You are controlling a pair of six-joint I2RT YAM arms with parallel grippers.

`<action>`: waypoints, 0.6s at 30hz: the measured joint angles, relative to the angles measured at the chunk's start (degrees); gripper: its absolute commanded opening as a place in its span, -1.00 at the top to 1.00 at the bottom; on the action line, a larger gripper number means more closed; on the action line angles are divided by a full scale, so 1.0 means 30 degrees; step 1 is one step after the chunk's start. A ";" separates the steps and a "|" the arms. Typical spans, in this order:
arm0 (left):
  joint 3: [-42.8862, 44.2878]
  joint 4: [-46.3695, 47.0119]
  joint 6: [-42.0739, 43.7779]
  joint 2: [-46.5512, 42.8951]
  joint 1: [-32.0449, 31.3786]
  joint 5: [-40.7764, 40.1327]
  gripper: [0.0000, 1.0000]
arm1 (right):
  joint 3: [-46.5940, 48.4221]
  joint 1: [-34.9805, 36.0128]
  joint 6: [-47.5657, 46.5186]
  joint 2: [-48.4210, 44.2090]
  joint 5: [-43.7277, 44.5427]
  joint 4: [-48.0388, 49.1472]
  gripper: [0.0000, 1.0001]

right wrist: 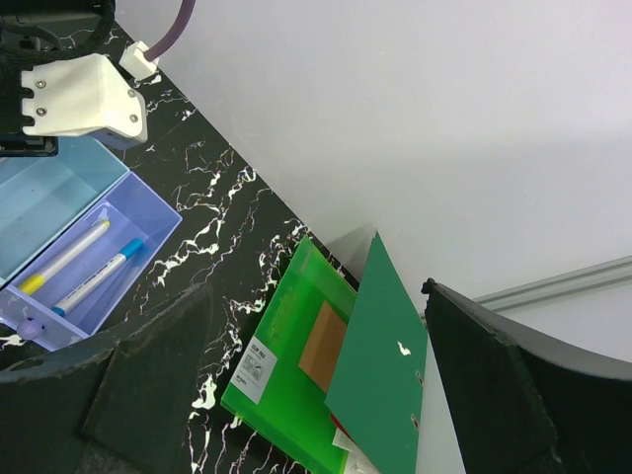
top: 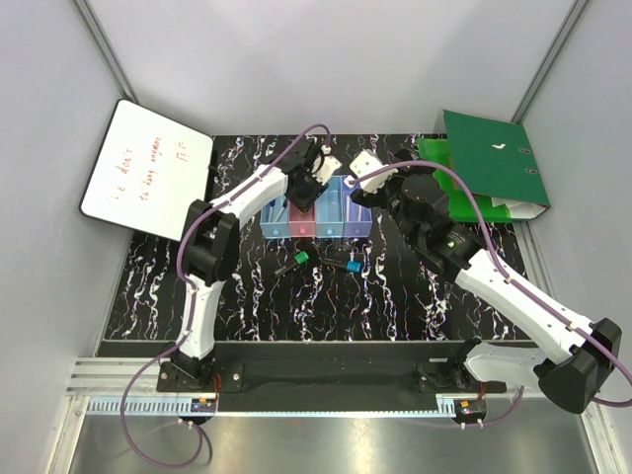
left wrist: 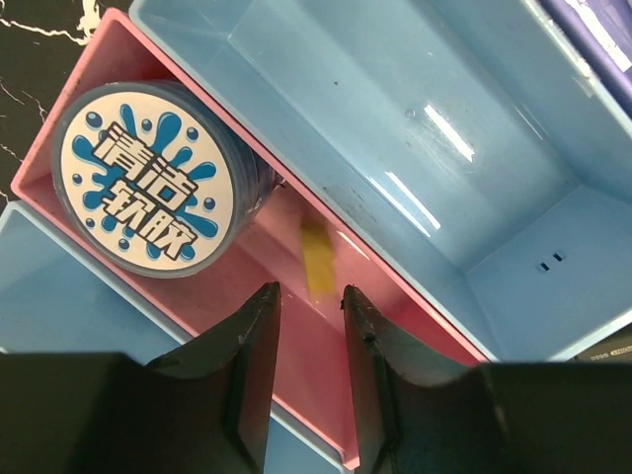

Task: Sort the stationery into containers
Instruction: Place the stationery in the storage box.

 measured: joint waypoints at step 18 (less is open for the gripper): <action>-0.1712 -0.0226 0.0787 -0.3832 -0.0321 0.1282 0.25 | 0.0248 -0.0007 0.0007 0.0007 0.0000 -0.0051 -0.91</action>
